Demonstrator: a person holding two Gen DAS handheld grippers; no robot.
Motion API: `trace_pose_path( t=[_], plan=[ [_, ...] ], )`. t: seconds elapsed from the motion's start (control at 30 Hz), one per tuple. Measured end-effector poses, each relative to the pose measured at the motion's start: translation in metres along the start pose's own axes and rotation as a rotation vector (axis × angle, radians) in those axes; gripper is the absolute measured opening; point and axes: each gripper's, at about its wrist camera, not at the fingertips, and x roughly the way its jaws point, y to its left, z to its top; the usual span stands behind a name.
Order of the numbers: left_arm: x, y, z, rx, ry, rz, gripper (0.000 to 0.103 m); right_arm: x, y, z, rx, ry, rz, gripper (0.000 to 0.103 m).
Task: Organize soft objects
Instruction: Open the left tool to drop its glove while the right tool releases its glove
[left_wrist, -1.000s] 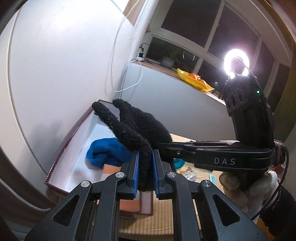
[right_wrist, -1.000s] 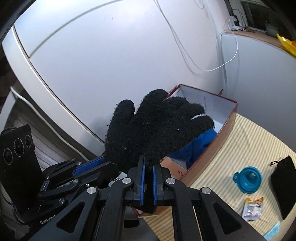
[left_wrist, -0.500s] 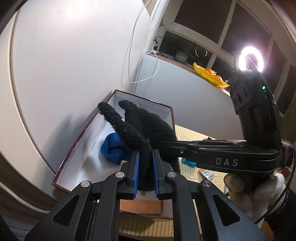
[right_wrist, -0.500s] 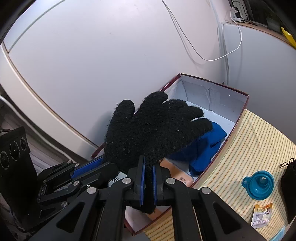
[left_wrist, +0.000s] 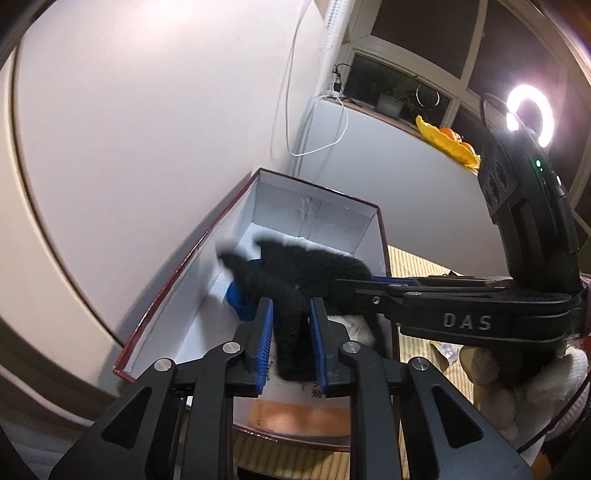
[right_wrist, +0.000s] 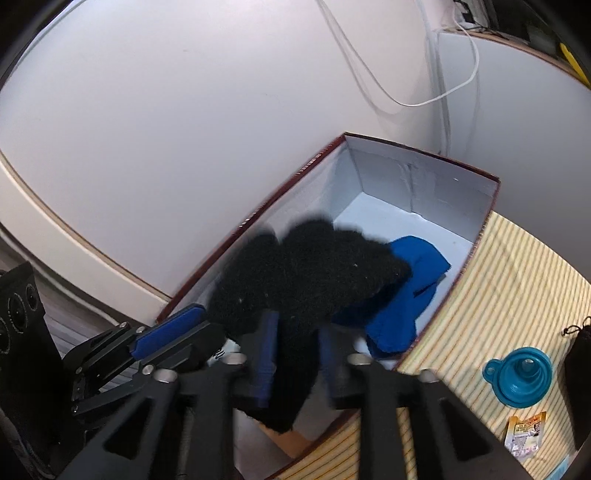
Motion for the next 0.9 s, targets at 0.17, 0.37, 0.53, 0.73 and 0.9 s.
trace_pose_path(
  t=[0.17,0.37,0.53,0.73,0.9],
  plan=[
    [-0.004,-0.002,-0.004,0.002,0.006,0.0,0.021,-0.01,-0.003,-0.003,-0.016,-0.025,-0.019,0.043],
    [-0.012,-0.007,-0.006,-0.005,-0.002,-0.016,0.026,-0.029,-0.004,-0.011,-0.024,-0.054,-0.023,0.047],
    [-0.021,-0.017,-0.007,0.008,-0.015,-0.035,0.026,-0.053,-0.012,-0.028,-0.024,-0.082,-0.017,0.048],
    [-0.027,-0.031,-0.012,0.01,-0.023,-0.073,0.036,-0.095,-0.036,-0.055,-0.004,-0.132,-0.061,0.049],
    [-0.032,-0.051,-0.017,0.041,-0.032,-0.093,0.036,-0.136,-0.063,-0.078,0.013,-0.176,-0.108,0.049]
  ],
)
